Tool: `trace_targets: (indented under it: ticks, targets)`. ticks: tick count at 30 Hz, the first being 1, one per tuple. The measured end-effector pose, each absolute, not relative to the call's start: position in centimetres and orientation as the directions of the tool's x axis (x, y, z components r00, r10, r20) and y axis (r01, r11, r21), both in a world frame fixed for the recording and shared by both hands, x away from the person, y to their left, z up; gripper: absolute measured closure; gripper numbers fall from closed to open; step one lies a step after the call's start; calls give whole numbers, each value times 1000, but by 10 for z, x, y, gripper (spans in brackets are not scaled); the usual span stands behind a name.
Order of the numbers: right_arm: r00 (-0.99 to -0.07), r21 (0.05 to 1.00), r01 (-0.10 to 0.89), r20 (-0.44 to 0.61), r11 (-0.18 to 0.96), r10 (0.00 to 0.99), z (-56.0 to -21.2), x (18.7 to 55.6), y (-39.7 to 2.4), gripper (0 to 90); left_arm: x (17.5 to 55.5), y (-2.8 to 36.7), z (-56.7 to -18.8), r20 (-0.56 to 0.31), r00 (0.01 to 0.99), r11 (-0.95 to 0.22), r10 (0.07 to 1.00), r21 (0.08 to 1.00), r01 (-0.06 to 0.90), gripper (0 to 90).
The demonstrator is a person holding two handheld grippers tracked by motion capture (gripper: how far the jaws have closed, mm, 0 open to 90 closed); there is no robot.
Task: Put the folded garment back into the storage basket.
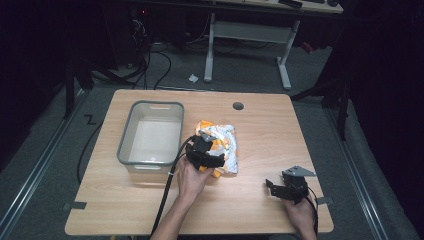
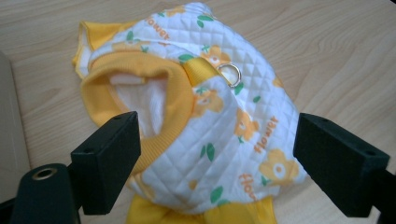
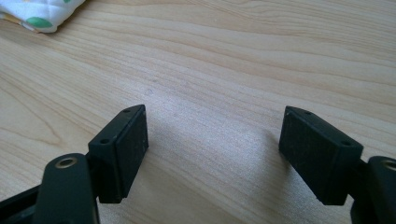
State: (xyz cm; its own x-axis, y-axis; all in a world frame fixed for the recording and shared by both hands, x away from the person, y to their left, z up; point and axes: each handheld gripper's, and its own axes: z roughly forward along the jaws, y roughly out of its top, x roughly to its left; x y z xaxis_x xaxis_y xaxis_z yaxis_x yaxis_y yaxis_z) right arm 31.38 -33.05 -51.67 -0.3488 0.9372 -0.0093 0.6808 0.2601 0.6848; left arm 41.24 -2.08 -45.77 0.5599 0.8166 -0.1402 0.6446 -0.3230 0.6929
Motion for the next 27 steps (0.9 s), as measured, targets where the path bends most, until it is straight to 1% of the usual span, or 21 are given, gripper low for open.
trace_targets:
  ticks: [7, 9, 11, 13, 19, 21, 25, 27]
  targets:
    - [-349, 685, 681, -10, 260, 937, -517, 314, -330, 242, 430, -30, -465, -117, 537, -336, 835, 664, 668, 152]
    - [-348, 685, 681, -9, 260, 937, -517, 314, -331, 242, 434, -31, -467, -129, 532, -323, 837, 668, 670, 153]
    - [-349, 685, 681, -9, 260, 937, -517, 314, -331, 242, 437, -32, -468, -121, 526, -328, 842, 661, 675, 152]
    - [-348, 685, 681, -9, 260, 937, -517, 314, -330, 242, 442, -34, -472, -102, 516, -336, 850, 648, 683, 152]
    - [-353, 687, 677, -14, 266, 935, -517, 314, -331, 242, 454, -34, -488, -90, 470, -329, 878, 599, 730, 150]
    - [-354, 687, 677, -14, 266, 935, -517, 314, -331, 242, 459, -33, -498, -77, 461, -342, 884, 567, 749, 150]
    - [-354, 687, 677, -14, 266, 935, -517, 314, -331, 242, 461, -32, -506, -76, 448, -339, 891, 546, 766, 151]
    - [-353, 687, 677, -14, 266, 935, -517, 314, -331, 242, 462, -32, -509, -91, 439, -326, 894, 541, 775, 150]
